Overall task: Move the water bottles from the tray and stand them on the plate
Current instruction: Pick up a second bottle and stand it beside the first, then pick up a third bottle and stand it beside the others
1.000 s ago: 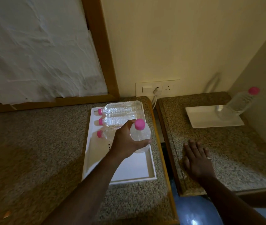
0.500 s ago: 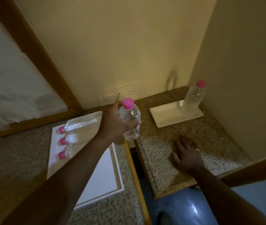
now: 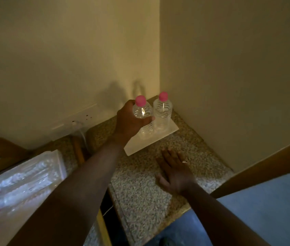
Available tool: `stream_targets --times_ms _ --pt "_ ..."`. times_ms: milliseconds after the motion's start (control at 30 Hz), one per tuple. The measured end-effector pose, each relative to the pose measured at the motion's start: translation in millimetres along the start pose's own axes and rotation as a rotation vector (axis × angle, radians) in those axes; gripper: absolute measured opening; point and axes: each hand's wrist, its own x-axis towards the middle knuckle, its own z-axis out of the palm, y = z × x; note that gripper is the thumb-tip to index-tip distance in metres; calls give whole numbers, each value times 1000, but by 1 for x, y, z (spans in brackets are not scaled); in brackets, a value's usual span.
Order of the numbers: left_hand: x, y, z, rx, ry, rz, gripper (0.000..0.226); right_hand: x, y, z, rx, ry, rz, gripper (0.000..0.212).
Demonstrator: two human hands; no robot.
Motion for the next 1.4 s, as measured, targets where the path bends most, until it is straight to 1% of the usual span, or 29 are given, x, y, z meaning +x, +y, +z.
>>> stream_targets --times_ms 233,400,567,733,800,867,967,1067,1167,1200,1267,1300,1400 --pt "25 -13 24 3 -59 -23 74 0 4 0 11 56 -7 67" --pt "27 -24 26 -18 -71 -49 71 0 3 0 8 48 2 66" --pt "24 -28 25 -68 -109 -59 77 0 3 -1 0 41 6 66" --pt "17 -29 26 -91 -96 -56 75 0 2 -1 -16 30 10 67" --pt "15 -29 22 -76 -129 -41 81 0 1 -1 -23 24 8 67" --pt "12 -33 15 -62 -172 -44 92 0 2 -2 -36 10 8 67" --pt "-3 -43 -8 48 -169 -95 102 0 0 -3 -44 -12 23 68" --pt "-34 -57 -44 146 -177 -134 92 -2 -6 -6 -25 -38 31 68" --pt "-75 -79 -92 128 -204 -150 87 -6 -26 -4 4 -52 5 63" --pt "-87 -87 -108 183 -195 -158 86 -8 -34 -2 10 -67 3 62" --pt "-113 -103 -144 385 -157 -185 92 -13 -57 3 16 -86 -18 60" --pt "-123 -110 -158 448 -146 -193 95 -14 -65 5 16 -94 -31 59" --pt "-152 -128 -191 516 -89 -201 97 -16 -90 9 9 -127 -87 58"
